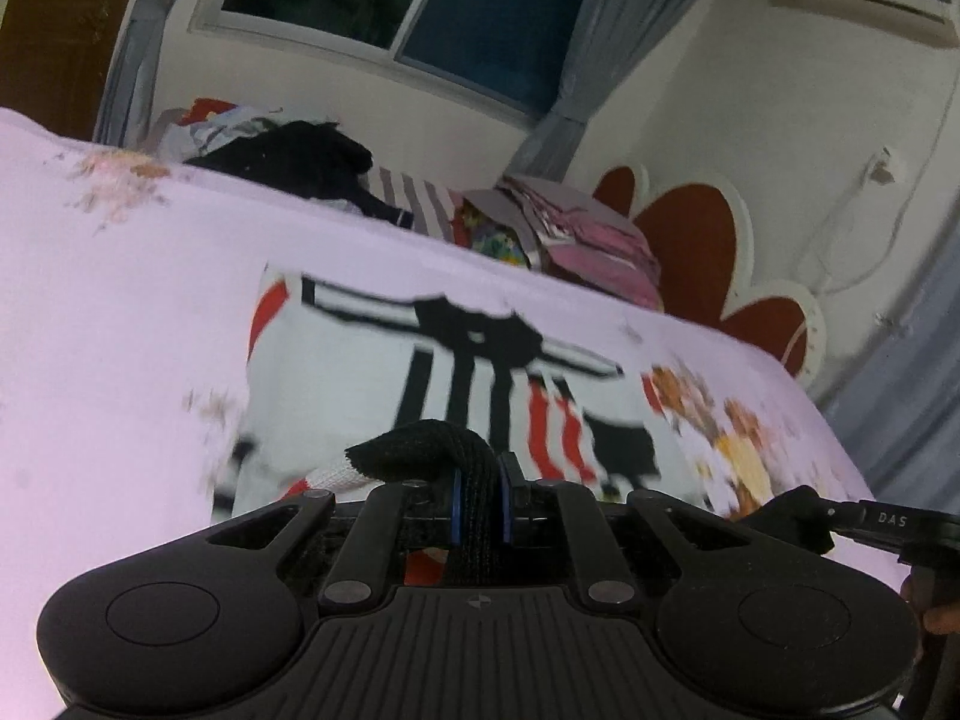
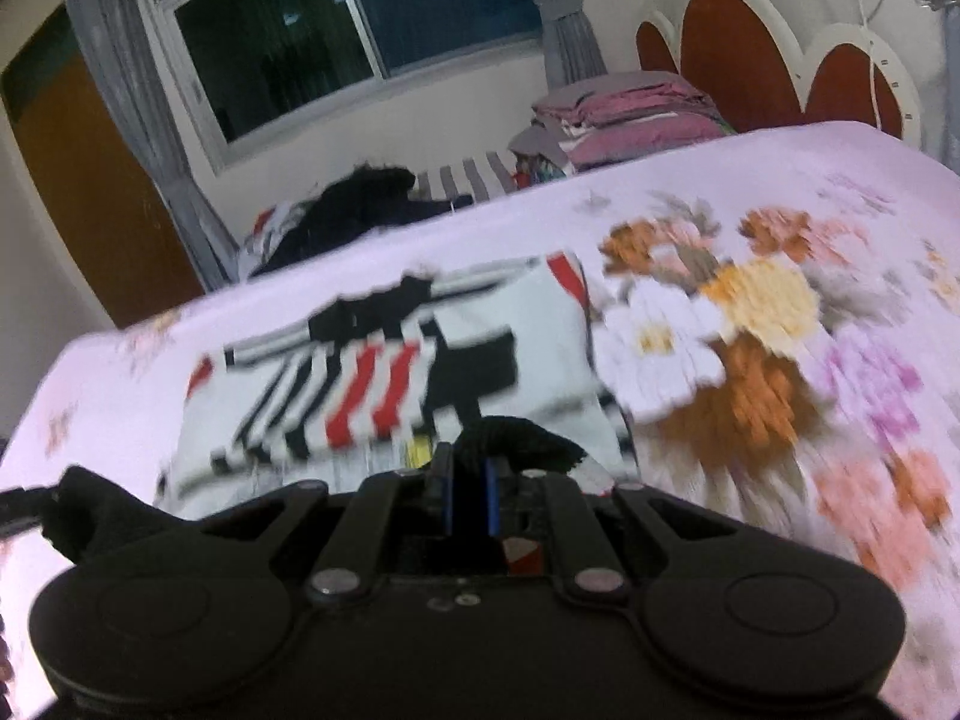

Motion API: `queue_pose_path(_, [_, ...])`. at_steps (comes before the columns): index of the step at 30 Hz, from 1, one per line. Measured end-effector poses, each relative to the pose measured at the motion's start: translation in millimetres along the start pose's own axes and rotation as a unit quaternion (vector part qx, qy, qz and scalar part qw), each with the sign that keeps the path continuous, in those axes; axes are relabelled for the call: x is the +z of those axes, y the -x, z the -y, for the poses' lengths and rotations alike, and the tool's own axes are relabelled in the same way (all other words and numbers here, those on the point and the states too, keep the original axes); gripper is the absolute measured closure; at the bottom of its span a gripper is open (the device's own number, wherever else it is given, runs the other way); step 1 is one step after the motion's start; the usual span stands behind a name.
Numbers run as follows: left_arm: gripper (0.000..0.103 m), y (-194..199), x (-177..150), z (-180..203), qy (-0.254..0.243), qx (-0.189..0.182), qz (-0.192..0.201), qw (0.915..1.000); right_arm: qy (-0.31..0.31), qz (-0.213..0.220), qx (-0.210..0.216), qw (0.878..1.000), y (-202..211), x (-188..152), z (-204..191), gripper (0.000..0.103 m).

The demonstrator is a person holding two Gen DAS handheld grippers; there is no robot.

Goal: Fold small clothes
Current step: 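Grasp the black hem band with both tools and lift it, then fold the held hem band over the chest toward the collar with both tools, release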

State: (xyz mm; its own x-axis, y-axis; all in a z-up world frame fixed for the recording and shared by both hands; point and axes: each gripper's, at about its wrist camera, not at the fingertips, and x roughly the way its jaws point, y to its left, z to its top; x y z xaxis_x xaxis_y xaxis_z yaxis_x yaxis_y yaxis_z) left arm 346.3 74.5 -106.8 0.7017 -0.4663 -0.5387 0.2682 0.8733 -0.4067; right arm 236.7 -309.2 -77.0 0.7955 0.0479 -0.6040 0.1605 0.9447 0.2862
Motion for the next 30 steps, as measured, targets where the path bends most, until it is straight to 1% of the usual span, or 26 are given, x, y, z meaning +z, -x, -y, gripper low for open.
queue_pose_path(3, [0.092,-26.9,23.6,0.1,0.001,0.009,0.005,0.9999,-0.007,0.003,0.007,1.000,-31.3,24.7,2.7,0.093])
queue_pose_path(7, [0.092,-69.7,54.5,-4.9,0.017,0.024,0.005,0.9996,-0.013,-0.001,0.011,1.000,-76.9,56.6,8.5,0.093])
queue_pose_path(11, [0.092,-113.6,74.6,-11.4,0.034,0.041,-0.008,0.9986,-0.028,-0.015,0.015,0.999,-122.9,81.2,16.5,0.093])
queue_pose_path(13, [0.092,-136.3,81.1,-14.2,0.034,0.055,-0.018,0.9977,-0.047,-0.032,0.016,0.998,-149.0,88.7,24.8,0.093])
queue_pose_path(16, [0.092,-163.9,85.1,-21.5,0.039,0.074,-0.031,0.9960,-0.072,-0.058,0.014,0.996,-184.2,91.1,35.7,0.093])
queue_pose_path(20, [0.092,-190.8,88.6,-27.2,0.043,0.092,-0.039,0.9940,-0.090,-0.067,0.011,0.994,-214.3,94.7,41.9,0.093])
queue_pose_path(22, [0.092,-202.8,90.4,-28.4,0.037,0.099,-0.044,0.9934,-0.095,-0.072,0.009,0.993,-227.1,97.6,43.8,0.093])
queue_pose_path(24, [0.091,-214.2,90.7,-31.5,0.040,0.108,-0.058,0.9916,-0.095,-0.085,0.007,0.992,-240.6,98.0,45.2,0.091])
queue_pose_path(27, [0.090,-223.9,92.6,-41.9,0.068,0.109,-0.071,0.9892,-0.106,-0.077,0.009,0.991,-248.6,97.4,48.2,0.082])
queue_pose_path(28, [0.087,-225.2,93.5,-45.7,0.081,0.106,-0.073,0.9884,-0.100,-0.075,0.009,0.992,-249.1,98.1,46.9,0.082])
queue_pose_path(30, [0.076,-225.3,93.0,-51.3,0.095,0.099,-0.072,0.9879,-0.089,-0.062,0.012,0.994,-248.5,100.8,45.0,0.073])
